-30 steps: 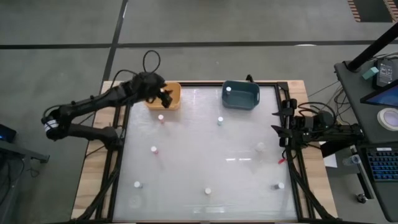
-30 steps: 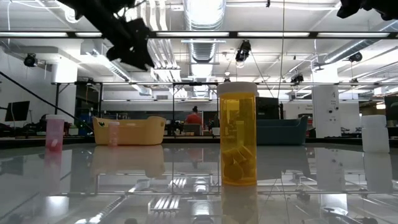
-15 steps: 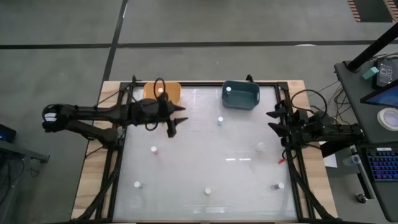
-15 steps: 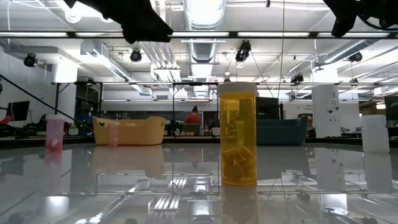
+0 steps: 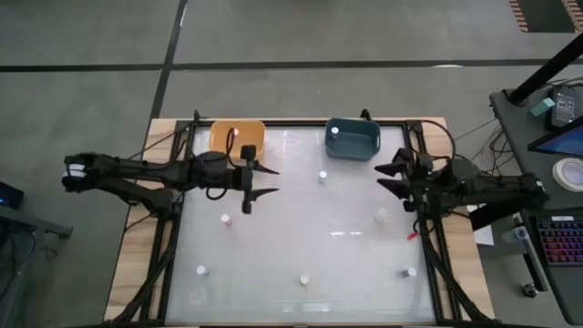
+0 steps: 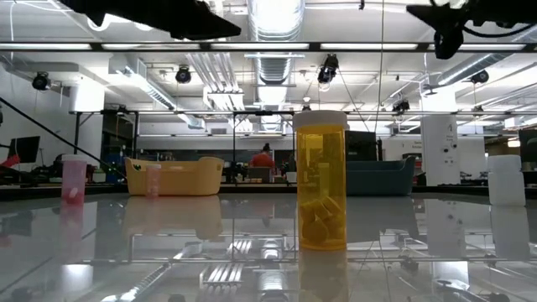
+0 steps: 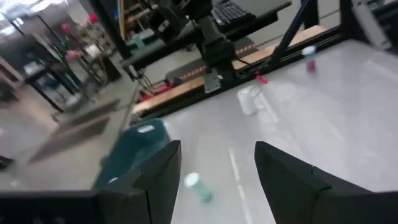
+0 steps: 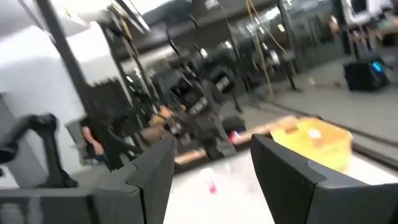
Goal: Pick and place medicine bottles into bin by pill shape (circle, oval)
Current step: Put the transparent tablet bottle into the yellow bin
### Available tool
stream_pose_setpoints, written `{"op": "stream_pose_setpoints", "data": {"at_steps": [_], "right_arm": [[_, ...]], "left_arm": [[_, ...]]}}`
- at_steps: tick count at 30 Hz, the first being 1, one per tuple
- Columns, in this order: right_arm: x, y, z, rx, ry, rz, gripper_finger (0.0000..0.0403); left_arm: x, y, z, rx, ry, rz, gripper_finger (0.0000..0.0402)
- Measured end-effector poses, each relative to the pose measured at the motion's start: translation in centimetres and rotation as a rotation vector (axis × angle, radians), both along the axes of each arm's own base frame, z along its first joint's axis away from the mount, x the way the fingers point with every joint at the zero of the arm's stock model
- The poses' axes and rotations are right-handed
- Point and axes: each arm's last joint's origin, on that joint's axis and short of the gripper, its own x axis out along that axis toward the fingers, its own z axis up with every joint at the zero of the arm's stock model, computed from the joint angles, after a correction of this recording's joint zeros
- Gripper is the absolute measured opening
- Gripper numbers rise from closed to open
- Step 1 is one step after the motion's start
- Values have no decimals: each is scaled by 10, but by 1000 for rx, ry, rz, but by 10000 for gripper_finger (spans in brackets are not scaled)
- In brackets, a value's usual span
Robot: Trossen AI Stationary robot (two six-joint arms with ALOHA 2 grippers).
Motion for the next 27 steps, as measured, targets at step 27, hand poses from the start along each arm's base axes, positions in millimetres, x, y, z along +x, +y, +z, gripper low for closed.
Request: {"op": "stream_pose_setpoints", "data": {"at_steps": [27], "right_arm": [[40, 6, 1, 701, 1108, -292, 203]], "left_arm": [[-7, 33, -11, -66, -149, 149, 190]]}}
